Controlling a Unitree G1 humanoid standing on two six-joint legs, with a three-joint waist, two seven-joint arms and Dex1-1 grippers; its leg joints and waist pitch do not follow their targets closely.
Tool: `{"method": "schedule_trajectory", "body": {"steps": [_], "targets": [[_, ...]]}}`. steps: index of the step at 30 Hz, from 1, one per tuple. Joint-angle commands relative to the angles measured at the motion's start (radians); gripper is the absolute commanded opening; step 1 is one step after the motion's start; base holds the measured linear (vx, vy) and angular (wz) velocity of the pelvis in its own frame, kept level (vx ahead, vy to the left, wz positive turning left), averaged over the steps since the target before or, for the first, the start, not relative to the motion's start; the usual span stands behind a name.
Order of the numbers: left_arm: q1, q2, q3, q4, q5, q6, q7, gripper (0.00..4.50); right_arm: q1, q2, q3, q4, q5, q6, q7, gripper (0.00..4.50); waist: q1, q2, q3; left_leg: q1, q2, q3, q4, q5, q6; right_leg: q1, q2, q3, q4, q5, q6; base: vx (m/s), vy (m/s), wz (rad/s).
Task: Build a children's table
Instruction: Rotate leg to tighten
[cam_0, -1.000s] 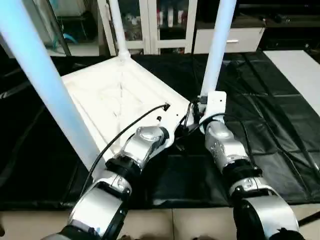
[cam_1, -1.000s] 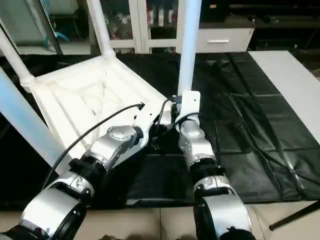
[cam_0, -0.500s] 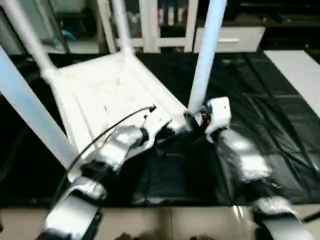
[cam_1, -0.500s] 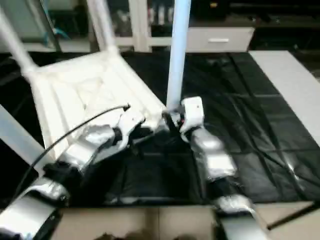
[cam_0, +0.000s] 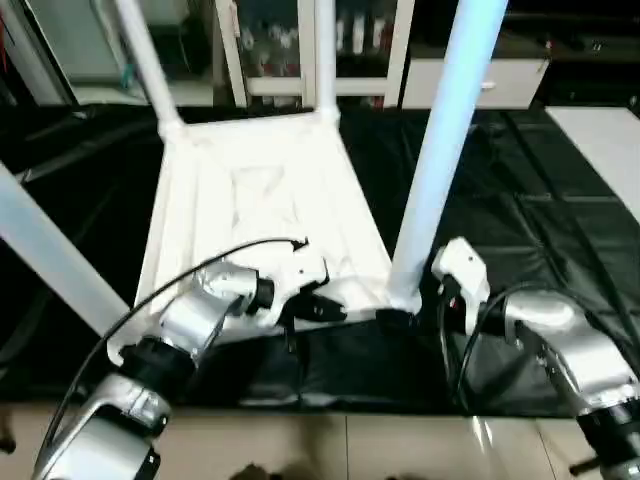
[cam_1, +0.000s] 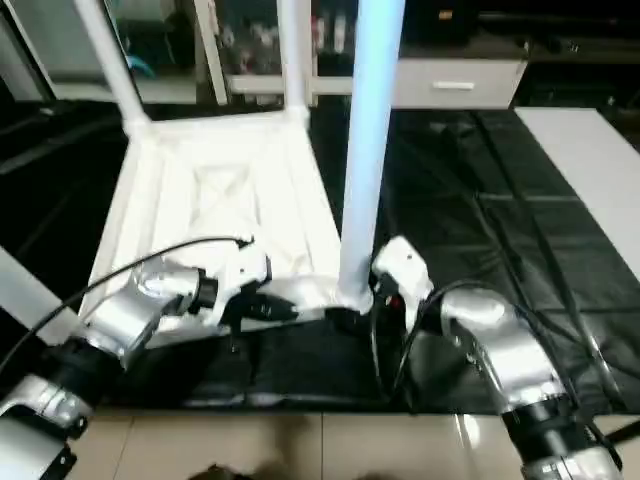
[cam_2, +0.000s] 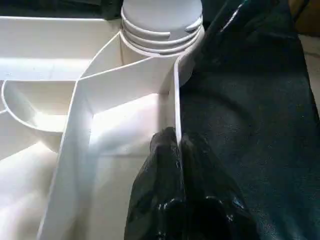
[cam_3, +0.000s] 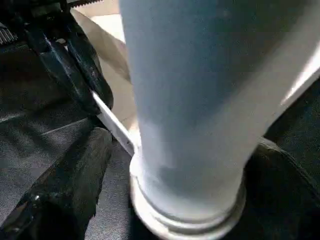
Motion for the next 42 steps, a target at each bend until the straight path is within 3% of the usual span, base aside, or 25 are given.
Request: {"method": "schedule_trajectory", "body": {"steps": [1,8,9,19,20,21,23,34,37,38,41,42], "targets": [[-0.002,-0.004,-0.018,-0.031,0.009,0.001,-0.027,0.00,-0.010,0.006,0.016,-0.004,-0.013,0.016,-0.006,4.16,-0.008,-0.013,-0.064,0.023,0.050,-0.024,-0.084,-0.250,0.027,0.036,-0.044,0.030,-0.071,-0.272,-0.213,0.000,0.000,0.00],[0.004,0.013,-0.019,-0.064,-0.001,0.030,-0.037,0.00,-0.023,0.007,0.030,-0.002,-0.016,0.027,-0.002,4.16,-0.010,-0.013,-0.067,0.021,0.050,-0.023,-0.081,-0.216,0.046,0.040,-0.044,0.029,-0.065,-0.215,-0.231,0.000,0.000,0.00],[0.005,0.015,-0.019,-0.067,-0.001,0.031,-0.037,0.00,-0.025,0.008,0.029,0.002,-0.014,0.027,0.002,3.89,-0.010,-0.013,-0.066,0.021,0.050,-0.023,-0.082,-0.222,0.044,0.041,-0.045,0.029,-0.066,-0.228,-0.230,0.000,0.000,0.00],[0.011,0.018,-0.014,-0.075,0.001,0.041,-0.040,0.00,-0.023,0.023,0.013,0.005,-0.006,0.035,0.022,3.24,-0.012,-0.010,-0.068,0.021,0.050,-0.024,-0.082,-0.217,0.041,0.041,-0.043,0.029,-0.064,-0.210,-0.232,0.000,0.000,0.00],[0.012,0.018,-0.014,-0.077,0.000,0.043,-0.039,0.00,-0.021,0.023,0.012,0.006,-0.005,0.035,0.022,2.98,-0.012,-0.011,-0.068,0.021,0.050,-0.024,-0.081,-0.215,0.042,0.042,-0.044,0.029,-0.063,-0.204,-0.235,0.000,0.000,0.00],[0.013,0.018,-0.014,-0.078,0.000,0.044,-0.038,0.00,-0.019,0.024,0.012,0.007,-0.006,0.033,0.022,2.91,-0.011,-0.004,-0.068,0.022,0.050,-0.024,-0.081,-0.217,0.041,0.042,-0.044,0.028,-0.063,-0.204,-0.236,0.000,0.000,0.00],[0.014,0.020,-0.014,-0.080,0.000,0.044,-0.040,0.00,-0.016,0.024,0.011,0.007,-0.005,0.033,0.022,2.86,-0.013,-0.008,-0.068,0.021,0.050,-0.024,-0.081,-0.216,0.040,0.043,-0.043,0.028,-0.063,-0.194,-0.238,0.000,0.000,0.00],[0.022,0.019,-0.012,-0.083,-0.005,0.052,-0.048,0.00,0.002,0.037,-0.001,-0.009,-0.003,0.041,0.010,2.74,-0.015,-0.004,-0.069,0.024,0.050,-0.023,-0.081,-0.223,0.038,0.043,-0.041,0.028,-0.062,-0.175,-0.248,0.000,0.000,0.00],[0.011,-0.013,0.006,-0.053,0.000,0.074,0.013,0.00,-0.030,0.129,-0.058,0.080,-0.031,0.002,-0.163,2.74,-0.022,-0.005,-0.068,0.021,0.048,-0.023,-0.082,-0.234,0.026,0.040,-0.043,0.028,-0.064,-0.206,-0.246,0.000,0.000,0.00],[-0.001,-0.035,0.016,-0.025,0.008,0.071,0.058,0.00,-0.044,0.170,-0.084,0.115,-0.031,-0.010,-0.233,2.74,-0.033,-0.015,-0.065,0.018,0.044,-0.026,-0.084,-0.270,0.011,0.041,-0.043,0.026,-0.070,-0.271,-0.229,0.000,0.000,0.00],[-0.045,-0.109,0.050,0.080,0.029,0.053,0.203,0.00,-0.090,0.289,-0.151,0.217,-0.031,-0.039,-0.437,2.73,-0.042,-0.010,-0.064,0.026,0.042,-0.027,-0.085,-0.309,-0.012,0.031,-0.043,0.026,-0.079,-0.348,-0.208,0.000,0.000,0.00],[-0.062,-0.133,0.059,0.114,0.035,0.051,0.249,0.00,-0.107,0.323,-0.169,0.255,-0.034,-0.048,-0.502,2.73,-0.050,-0.014,-0.060,0.023,0.040,-0.029,-0.087,-0.328,-0.020,0.031,-0.043,0.025,-0.083,-0.380,-0.198,0.000,0.000,0.00]]}}
